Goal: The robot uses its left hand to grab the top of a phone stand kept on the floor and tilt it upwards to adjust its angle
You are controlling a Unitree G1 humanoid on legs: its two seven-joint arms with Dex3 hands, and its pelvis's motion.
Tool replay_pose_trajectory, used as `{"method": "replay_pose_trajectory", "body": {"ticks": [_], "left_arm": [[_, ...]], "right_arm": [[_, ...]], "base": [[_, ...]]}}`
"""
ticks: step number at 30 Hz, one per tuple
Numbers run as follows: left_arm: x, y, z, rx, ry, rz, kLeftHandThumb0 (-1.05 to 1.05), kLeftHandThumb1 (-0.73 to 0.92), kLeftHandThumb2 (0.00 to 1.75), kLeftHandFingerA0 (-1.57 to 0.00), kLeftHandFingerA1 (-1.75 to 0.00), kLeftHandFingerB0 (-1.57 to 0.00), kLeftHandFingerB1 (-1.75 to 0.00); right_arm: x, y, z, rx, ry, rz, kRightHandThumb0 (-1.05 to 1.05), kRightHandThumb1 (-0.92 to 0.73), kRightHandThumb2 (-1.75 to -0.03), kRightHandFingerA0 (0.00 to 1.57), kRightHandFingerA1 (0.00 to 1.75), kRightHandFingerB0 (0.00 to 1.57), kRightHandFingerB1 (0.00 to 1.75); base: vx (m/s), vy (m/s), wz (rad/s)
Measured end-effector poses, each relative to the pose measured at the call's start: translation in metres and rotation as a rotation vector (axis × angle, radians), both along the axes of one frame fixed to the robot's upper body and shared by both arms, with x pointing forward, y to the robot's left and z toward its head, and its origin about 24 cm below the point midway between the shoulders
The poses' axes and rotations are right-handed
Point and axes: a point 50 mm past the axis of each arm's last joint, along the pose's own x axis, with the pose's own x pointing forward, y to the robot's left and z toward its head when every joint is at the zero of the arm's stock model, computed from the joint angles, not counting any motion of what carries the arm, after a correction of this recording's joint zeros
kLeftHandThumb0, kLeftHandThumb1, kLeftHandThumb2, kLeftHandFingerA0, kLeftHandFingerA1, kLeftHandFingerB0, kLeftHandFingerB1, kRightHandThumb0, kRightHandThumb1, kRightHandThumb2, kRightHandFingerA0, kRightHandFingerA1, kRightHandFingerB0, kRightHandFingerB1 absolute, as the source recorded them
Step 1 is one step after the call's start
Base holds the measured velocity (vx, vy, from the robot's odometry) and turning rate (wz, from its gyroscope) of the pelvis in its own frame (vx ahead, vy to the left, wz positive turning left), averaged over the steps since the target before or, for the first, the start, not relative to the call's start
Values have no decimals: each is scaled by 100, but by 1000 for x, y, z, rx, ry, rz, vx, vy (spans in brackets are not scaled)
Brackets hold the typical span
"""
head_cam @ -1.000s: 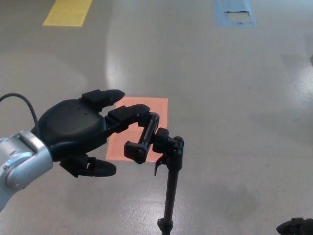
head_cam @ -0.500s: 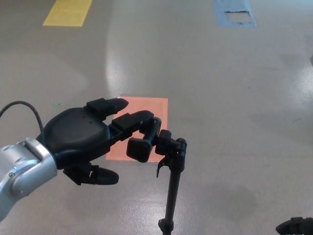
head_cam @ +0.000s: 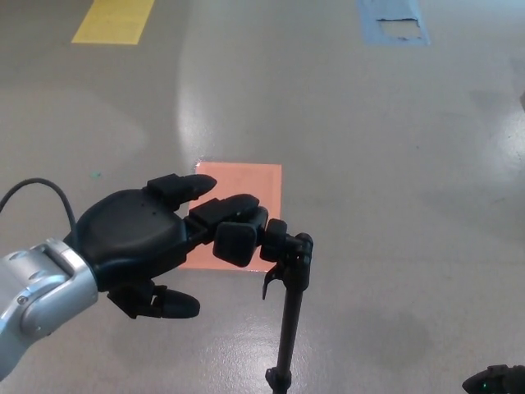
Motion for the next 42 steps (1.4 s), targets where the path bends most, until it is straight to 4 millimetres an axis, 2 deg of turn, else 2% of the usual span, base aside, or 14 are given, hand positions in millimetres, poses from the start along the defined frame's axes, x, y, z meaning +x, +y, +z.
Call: {"method": "replay_pose_trajectory", "body": {"ticks": [25, 42], "left_arm": [[-7, 6, -19, 27, 58, 23, -89, 64, 103, 0, -13, 0, -13], [-8, 6, -25, 10, 56, 26, -88, 63, 102, 0, -14, 0, -13]], "right_arm": [[2, 1, 1, 7, 5, 12, -64, -61, -93, 30, 50, 29, 47], [4, 1, 3, 17, 4, 12, -64, -60, -92, 32, 50, 31, 47]], "base": [[0, 0, 0], [0, 0, 0]]}}
